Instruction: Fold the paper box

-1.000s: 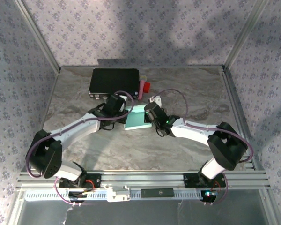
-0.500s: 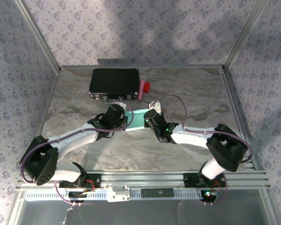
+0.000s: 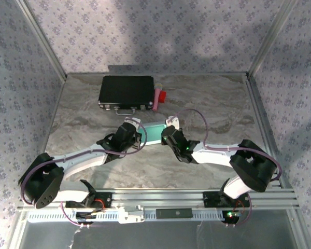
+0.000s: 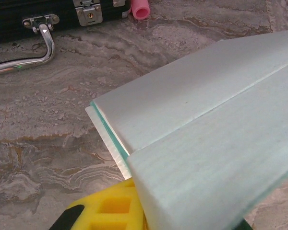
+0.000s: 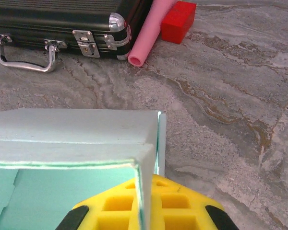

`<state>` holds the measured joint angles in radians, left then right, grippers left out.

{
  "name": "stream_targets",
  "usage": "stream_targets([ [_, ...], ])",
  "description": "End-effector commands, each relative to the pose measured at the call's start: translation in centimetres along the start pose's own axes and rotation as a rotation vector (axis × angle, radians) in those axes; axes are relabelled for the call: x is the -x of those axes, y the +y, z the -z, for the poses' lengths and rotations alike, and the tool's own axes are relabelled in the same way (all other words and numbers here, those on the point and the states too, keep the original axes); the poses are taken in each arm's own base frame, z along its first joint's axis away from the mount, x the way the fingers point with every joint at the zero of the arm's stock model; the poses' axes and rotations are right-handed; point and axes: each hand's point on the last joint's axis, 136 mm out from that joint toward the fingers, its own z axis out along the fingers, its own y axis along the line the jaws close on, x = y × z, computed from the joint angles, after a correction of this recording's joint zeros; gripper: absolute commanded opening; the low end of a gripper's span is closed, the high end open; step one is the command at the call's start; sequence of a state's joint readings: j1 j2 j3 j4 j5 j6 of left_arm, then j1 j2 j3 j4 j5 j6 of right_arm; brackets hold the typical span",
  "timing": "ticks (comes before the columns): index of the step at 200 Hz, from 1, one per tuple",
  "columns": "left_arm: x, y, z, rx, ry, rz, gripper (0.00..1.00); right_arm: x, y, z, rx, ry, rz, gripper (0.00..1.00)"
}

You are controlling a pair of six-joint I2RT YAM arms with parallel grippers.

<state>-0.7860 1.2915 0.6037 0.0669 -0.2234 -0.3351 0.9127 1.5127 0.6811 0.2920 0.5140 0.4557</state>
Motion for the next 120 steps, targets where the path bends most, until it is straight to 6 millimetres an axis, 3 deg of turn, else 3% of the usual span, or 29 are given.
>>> stream_targets([
  [1, 0.2, -1.9, -0.1, -0.066, -0.036, 0.012, 0.12, -2.0, 0.6, 0.1, 0.025, 0.046, 0.022, 0.06],
  [42, -0.1, -2.3, 0.4, -0.053, -0.031, -0.01, 0.13, -2.0, 0.7, 0.9, 0.037, 0.056, 0.03, 0.17],
  [120, 0.2, -2.1, 1.7, -0.029, -0.034, -0.013, 0.33, 0.1, 0.2, 5.0, 0.094, 0.073, -0.047, 0.46],
])
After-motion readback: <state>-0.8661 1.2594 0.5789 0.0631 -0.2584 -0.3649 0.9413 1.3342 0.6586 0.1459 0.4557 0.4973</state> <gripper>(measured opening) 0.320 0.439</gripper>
